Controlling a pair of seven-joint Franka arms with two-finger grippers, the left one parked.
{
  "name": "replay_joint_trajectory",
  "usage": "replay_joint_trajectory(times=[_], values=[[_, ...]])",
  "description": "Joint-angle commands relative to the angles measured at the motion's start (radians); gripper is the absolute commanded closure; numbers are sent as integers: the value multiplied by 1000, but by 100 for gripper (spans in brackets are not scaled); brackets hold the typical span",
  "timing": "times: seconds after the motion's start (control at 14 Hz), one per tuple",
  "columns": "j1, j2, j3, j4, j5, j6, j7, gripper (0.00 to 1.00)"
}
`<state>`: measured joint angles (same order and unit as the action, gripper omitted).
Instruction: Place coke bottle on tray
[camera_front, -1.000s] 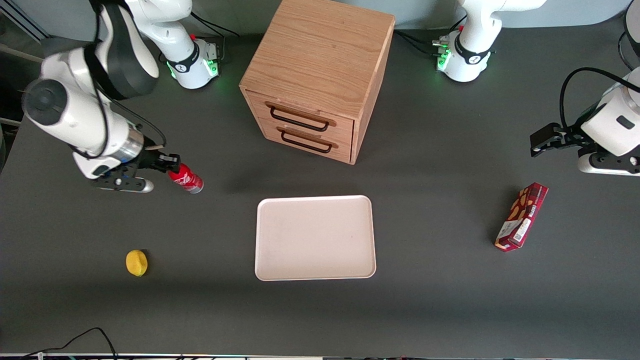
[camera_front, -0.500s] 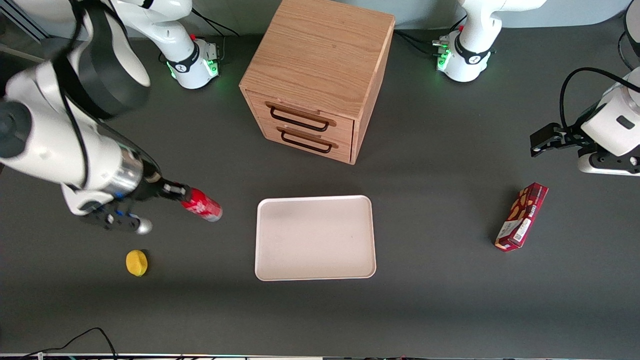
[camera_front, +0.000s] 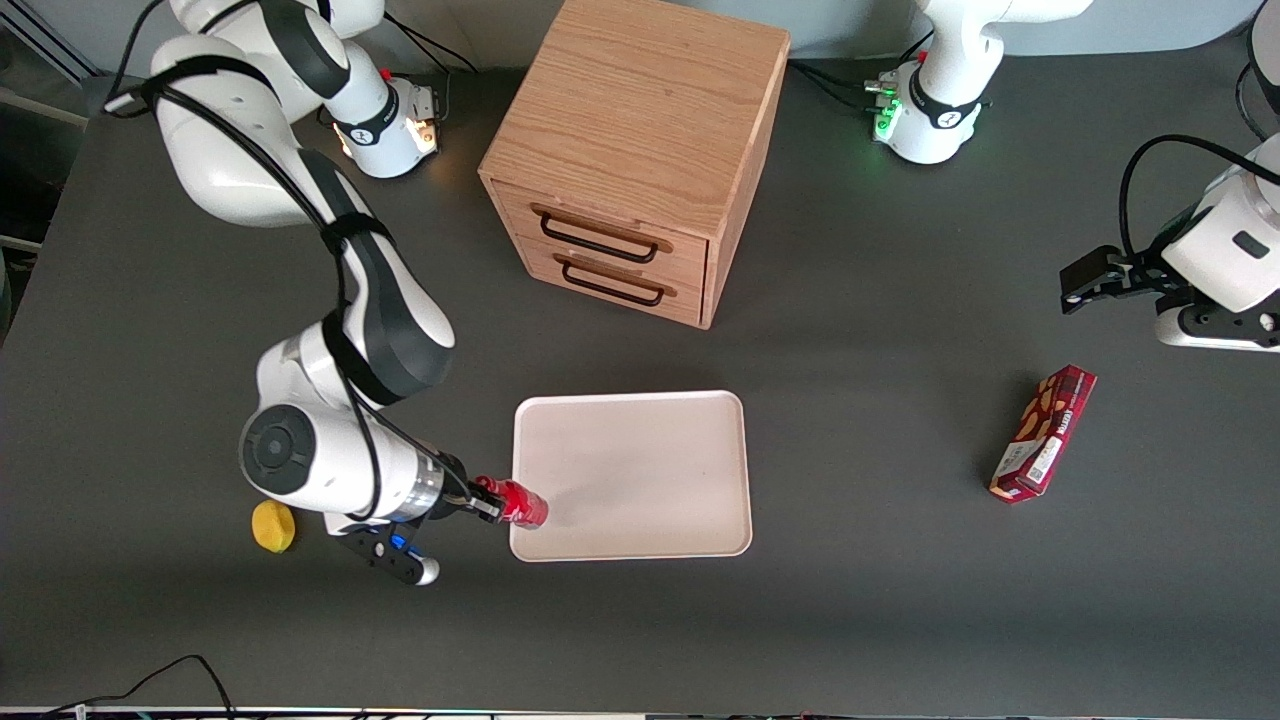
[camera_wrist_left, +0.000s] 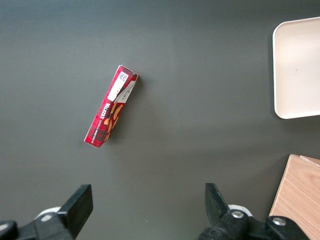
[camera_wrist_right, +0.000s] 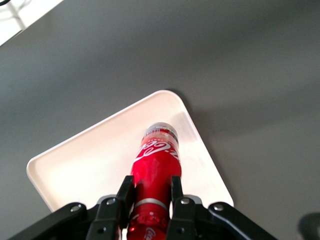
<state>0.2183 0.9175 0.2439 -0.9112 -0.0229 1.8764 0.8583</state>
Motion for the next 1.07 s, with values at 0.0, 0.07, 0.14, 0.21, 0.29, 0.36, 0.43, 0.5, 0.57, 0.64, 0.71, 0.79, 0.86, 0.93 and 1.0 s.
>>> replay_joint_trajectory(times=[0.0, 0.07, 0.14, 0.21, 0.29, 0.36, 0.43, 0.5, 0.57, 0.64, 0.71, 0.79, 0.86, 0.93, 1.0], values=[[26, 46, 3, 67, -69, 30, 73, 100], [27, 64, 3, 67, -72, 47, 73, 100], [27, 75, 2, 67, -72, 53, 73, 100], [26, 75, 2, 67, -72, 53, 70, 100], [26, 75, 0, 67, -75, 52, 67, 7], [26, 72, 1, 67, -84, 46, 64, 0], [24, 66, 6, 67, -89, 37, 62, 0], [19, 57, 12, 69, -91, 5, 62, 0], [13, 31, 15, 69, -89, -47, 59, 0], [9, -21, 17, 66, -91, -92, 54, 0], [4, -82, 21, 55, -91, -161, 27, 0], [-14, -148, 31, 48, -88, -251, -20, 0], [-33, -219, 46, 34, -89, -337, -63, 0], [-59, -298, 51, 3, -89, -414, -106, 0], [-86, -389, 51, -52, -83, -465, -157, 0]])
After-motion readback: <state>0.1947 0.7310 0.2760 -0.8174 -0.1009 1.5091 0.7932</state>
